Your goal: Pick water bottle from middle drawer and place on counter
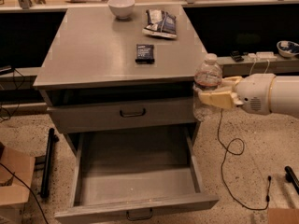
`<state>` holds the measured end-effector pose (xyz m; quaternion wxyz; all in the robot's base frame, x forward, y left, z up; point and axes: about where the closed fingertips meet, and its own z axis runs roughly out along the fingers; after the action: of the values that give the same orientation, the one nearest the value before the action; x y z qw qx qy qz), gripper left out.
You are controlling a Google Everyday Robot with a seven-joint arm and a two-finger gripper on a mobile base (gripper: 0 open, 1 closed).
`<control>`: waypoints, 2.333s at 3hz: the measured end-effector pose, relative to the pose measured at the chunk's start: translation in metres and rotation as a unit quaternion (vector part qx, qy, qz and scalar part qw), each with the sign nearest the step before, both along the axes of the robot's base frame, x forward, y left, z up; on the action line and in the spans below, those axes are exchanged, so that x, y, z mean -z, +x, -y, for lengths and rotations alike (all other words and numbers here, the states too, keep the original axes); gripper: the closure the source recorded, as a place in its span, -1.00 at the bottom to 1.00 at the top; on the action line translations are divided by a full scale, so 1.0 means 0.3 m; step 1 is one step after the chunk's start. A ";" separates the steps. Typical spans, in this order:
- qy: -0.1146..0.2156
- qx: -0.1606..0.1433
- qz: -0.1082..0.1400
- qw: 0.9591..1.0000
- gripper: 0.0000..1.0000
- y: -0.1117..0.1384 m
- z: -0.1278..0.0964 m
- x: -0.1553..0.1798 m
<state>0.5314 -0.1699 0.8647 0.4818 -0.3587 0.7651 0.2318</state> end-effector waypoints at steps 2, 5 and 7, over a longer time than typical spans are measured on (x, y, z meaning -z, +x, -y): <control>-0.055 -0.033 0.106 0.992 1.00 0.051 -0.106 -0.166; -0.235 -0.234 0.340 0.880 1.00 0.252 -0.697 -0.598; -0.201 -0.278 0.306 0.888 1.00 0.319 -0.901 -0.651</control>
Offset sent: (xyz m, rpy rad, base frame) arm 0.0332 0.0695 0.1137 -0.2581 -0.4755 0.1449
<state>0.6271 0.1005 1.0601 0.5253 -0.6990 0.4793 0.0762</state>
